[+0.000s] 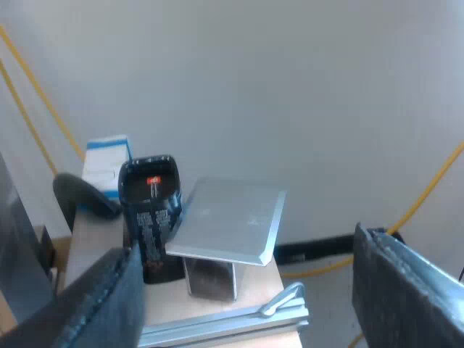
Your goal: Put the handle in the coffee machine
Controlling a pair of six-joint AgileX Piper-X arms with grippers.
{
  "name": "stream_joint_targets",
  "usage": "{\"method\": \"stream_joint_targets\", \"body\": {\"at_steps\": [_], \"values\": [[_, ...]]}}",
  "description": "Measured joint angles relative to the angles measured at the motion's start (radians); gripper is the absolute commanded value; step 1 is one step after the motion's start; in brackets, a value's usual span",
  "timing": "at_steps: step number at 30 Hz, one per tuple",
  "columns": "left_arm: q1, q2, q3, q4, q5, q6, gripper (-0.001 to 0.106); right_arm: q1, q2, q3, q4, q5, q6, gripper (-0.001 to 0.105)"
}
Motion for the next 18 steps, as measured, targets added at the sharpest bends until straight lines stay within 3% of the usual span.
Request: {"method": "stream_joint_targets", "body": {"at_steps": [7, 8, 12, 18], "values": [[0.000, -0.145, 0.020, 0.092, 0.004, 0.041, 0.070, 0.000, -0.196, -0.002, 0.082, -0.011, 0.000, 0.063], [0.000, -0.221, 0.033, 0.128, 0.005, 0.046, 0.070, 0.000, -0.196, -0.002, 0.085, -0.011, 0.000, 0.063], [0.000, -0.328, 0.073, 0.188, 0.006, 0.050, 0.070, 0.000, -0.308, 0.001, 0.166, -0.018, -0.017, 0.063], [0.000, -0.472, 0.100, 0.311, 0.008, 0.053, 0.070, 0.000, -0.471, 0.068, 0.214, -0.018, -0.017, 0.063]]}}
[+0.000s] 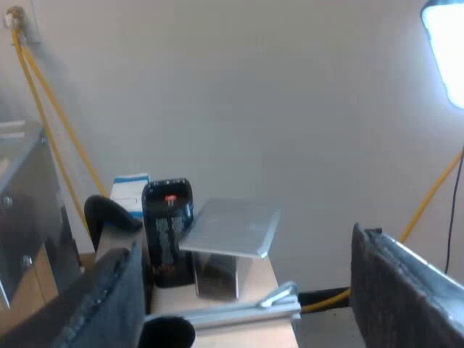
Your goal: Put the handle in the coffee machine
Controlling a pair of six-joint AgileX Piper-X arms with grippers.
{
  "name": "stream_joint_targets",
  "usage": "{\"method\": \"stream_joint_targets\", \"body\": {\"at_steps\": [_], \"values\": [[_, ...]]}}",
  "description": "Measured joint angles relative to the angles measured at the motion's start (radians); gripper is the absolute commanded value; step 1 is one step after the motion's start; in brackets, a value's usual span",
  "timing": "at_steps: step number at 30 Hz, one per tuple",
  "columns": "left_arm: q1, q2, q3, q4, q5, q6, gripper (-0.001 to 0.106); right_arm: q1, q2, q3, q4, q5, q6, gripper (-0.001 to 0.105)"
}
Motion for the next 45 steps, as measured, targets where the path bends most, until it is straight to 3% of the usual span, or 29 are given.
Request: {"method": "stream_joint_targets", "body": {"at_steps": [4, 9, 12, 13, 17, 20, 25, 27, 31, 37, 45], "values": [[0.000, -0.024, 0.000, 0.091, 0.002, 0.002, 0.070, 0.000, -0.115, 0.097, 0.010, 0.000, -0.001, 0.063], [0.000, -0.024, 0.002, 0.239, -0.001, 0.015, 0.070, 0.000, -0.135, 0.139, 0.079, -0.005, -0.001, 0.063], [0.000, -0.024, -0.002, 0.277, -0.007, 0.028, 0.070, 0.006, -0.140, 0.182, 0.083, -0.073, -0.001, 0.063], [0.000, -0.024, -0.003, 0.277, -0.011, 0.028, 0.070, 0.006, -0.140, 0.201, 0.083, -0.142, -0.001, 0.063], [0.000, -0.024, 0.005, 0.275, -0.017, 0.029, 0.070, 0.006, -0.136, 0.227, 0.079, -0.183, -0.001, 0.063], [-0.025, -0.024, 0.037, 0.216, -0.043, -0.017, 0.070, 0.006, -0.136, 0.251, 0.037, -0.188, -0.001, 0.063], [-0.063, -0.022, 0.121, 0.071, -0.164, -0.079, 0.070, 0.006, -0.136, 0.299, -0.054, -0.188, -0.001, 0.063], [-0.096, -0.022, 0.196, -0.074, -0.246, -0.115, 0.070, 0.006, -0.136, 0.342, -0.138, -0.190, -0.001, 0.063], [-0.127, -0.022, 0.289, -0.226, -0.277, -0.126, 0.070, 0.006, -0.136, 0.409, -0.202, -0.184, -0.001, 0.063], [-0.130, -0.020, 0.416, -0.233, -0.279, -0.126, 0.070, 0.006, -0.136, 0.504, -0.186, -0.174, 0.047, 0.063], [-0.130, -0.020, 0.534, -0.225, -0.279, -0.127, 0.070, 0.006, -0.136, 0.591, -0.088, -0.113, 0.049, 0.063]]}}
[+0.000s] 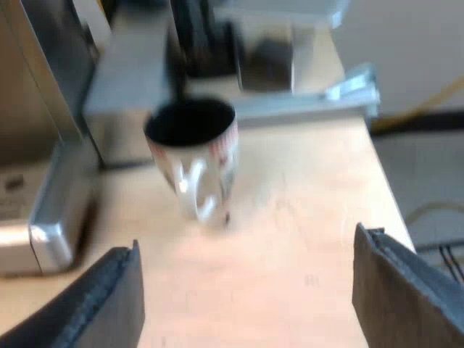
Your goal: Put the handle in the coffee machine
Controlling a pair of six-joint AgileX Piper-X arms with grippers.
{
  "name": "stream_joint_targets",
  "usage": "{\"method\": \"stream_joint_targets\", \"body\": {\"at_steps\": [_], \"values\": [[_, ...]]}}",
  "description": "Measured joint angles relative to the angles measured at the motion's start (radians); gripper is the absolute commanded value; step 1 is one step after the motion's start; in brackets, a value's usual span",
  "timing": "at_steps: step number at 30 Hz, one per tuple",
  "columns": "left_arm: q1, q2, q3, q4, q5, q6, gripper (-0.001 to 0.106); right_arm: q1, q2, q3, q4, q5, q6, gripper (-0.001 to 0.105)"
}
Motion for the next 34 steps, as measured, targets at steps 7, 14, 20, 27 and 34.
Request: {"method": "stream_joint_targets", "body": {"at_steps": [7, 14, 20, 27, 34], "values": [[0.000, 0.000, 0.000, -0.008, 0.000, 0.000, 0.070, 0.000, 0.002, 0.002, 0.006, 0.035, 0.002, 0.063], [0.000, 0.000, 0.000, -0.008, 0.000, 0.000, 0.070, 0.000, 0.002, 0.002, 0.006, 0.035, 0.002, 0.063], [0.000, 0.000, 0.000, -0.008, 0.000, 0.000, 0.070, 0.000, 0.002, 0.002, 0.006, 0.035, 0.002, 0.063], [0.000, 0.000, 0.000, -0.008, 0.000, 0.000, 0.070, 0.000, 0.002, 0.002, 0.006, 0.035, 0.002, 0.063], [0.000, 0.000, 0.000, -0.009, 0.000, 0.000, 0.070, 0.000, 0.002, 0.002, 0.006, 0.035, 0.002, 0.063]]}}
